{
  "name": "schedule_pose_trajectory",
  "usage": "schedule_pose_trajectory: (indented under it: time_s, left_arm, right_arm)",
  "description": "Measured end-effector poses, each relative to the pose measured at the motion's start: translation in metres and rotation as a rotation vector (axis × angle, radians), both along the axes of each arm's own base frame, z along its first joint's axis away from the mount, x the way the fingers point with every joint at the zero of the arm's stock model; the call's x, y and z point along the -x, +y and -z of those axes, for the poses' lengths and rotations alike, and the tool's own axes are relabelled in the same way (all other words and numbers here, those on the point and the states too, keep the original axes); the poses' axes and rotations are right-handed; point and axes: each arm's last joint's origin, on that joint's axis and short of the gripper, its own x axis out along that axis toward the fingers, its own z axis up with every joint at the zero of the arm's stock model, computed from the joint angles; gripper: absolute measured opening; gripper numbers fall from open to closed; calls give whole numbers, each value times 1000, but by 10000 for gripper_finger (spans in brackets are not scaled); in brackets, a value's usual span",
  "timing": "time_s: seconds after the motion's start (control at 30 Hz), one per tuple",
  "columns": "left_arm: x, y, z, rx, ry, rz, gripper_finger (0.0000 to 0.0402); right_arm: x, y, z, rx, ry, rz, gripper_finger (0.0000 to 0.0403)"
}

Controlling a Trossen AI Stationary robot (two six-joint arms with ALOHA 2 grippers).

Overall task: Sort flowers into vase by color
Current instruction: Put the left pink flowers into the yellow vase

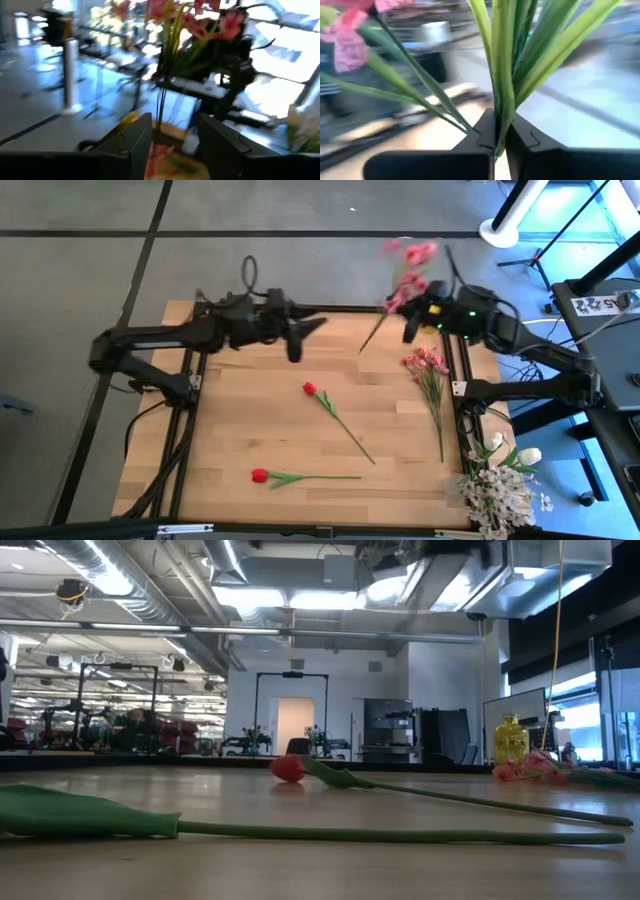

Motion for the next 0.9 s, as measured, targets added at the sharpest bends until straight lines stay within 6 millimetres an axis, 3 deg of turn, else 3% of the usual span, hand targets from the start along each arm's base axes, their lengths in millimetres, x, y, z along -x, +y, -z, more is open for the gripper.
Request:
schedule_pose_trajectory:
  time_s: [0.17, 0.4, 0.53, 0.67, 0.9]
  left_arm:
    - [34, -9, -11, 10, 64, -78, 145]
    - [37, -27, -5, 9, 102, -68, 134]
    - [30, -39, 0, 9, 124, -45, 131]
    - [27, -47, 3, 9, 133, -50, 131]
    - [26, -51, 3, 18, 129, -45, 131]
  right_arm:
    - [26, -4, 0, 138, 150, 465, 11]
    - [43, -21, 16, 187, 251, 896, 14]
    - [52, -40, 34, 131, 243, 1007, 11]
    - [60, -56, 39, 107, 215, 1035, 13]
    - [67, -64, 40, 91, 219, 1039, 12]
